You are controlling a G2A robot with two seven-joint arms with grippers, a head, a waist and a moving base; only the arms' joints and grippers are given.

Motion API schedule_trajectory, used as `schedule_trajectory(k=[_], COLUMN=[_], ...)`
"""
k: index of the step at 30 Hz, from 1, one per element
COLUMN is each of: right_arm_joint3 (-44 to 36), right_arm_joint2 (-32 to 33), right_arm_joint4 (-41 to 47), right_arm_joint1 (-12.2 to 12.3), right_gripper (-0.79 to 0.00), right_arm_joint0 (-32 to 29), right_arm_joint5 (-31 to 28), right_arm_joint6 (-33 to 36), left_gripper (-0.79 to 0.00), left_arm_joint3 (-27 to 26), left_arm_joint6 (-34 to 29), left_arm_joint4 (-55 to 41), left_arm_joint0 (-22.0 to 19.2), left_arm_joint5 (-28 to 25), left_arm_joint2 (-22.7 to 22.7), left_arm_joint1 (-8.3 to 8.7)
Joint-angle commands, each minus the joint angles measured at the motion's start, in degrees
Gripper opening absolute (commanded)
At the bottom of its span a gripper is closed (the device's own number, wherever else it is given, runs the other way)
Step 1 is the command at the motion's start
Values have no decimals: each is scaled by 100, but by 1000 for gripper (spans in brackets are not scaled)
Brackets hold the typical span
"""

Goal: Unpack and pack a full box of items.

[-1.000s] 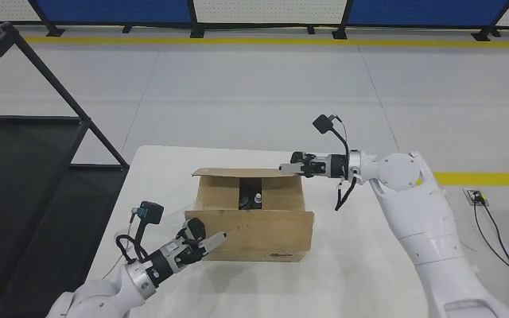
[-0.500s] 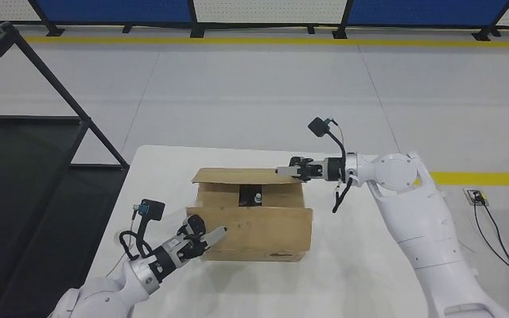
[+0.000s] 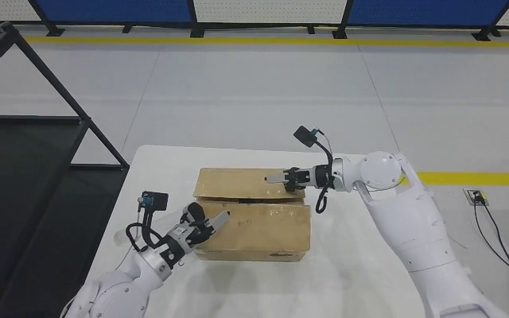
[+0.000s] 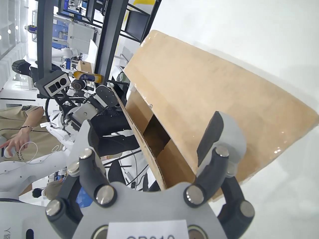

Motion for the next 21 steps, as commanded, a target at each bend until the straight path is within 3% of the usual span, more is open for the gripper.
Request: schedule_trajectory(k=[1,8,21], right_arm_joint3=[33,197,306], right_arm_joint2=[21,86,-32], right_arm_joint4=[136,601,1138], right_arm_joint1=[7,19,18], right_gripper=[0,0,0], right_arm_joint0=[-7,22,-29], right_arm_joint5=[113,443,512], right_arm_joint6=[41,141,420], left_gripper=[0,0,0], left_arm_joint3=[45,239,377], left_arm_joint6=[66,99,258], left_arm_joint4=[123,342,643], left_arm_joint0=[-59,-323,-515], left_arm_joint5=[41,193,283], left_arm_joint2=[101,376,577], left_arm_joint1=[-10,-45,-86])
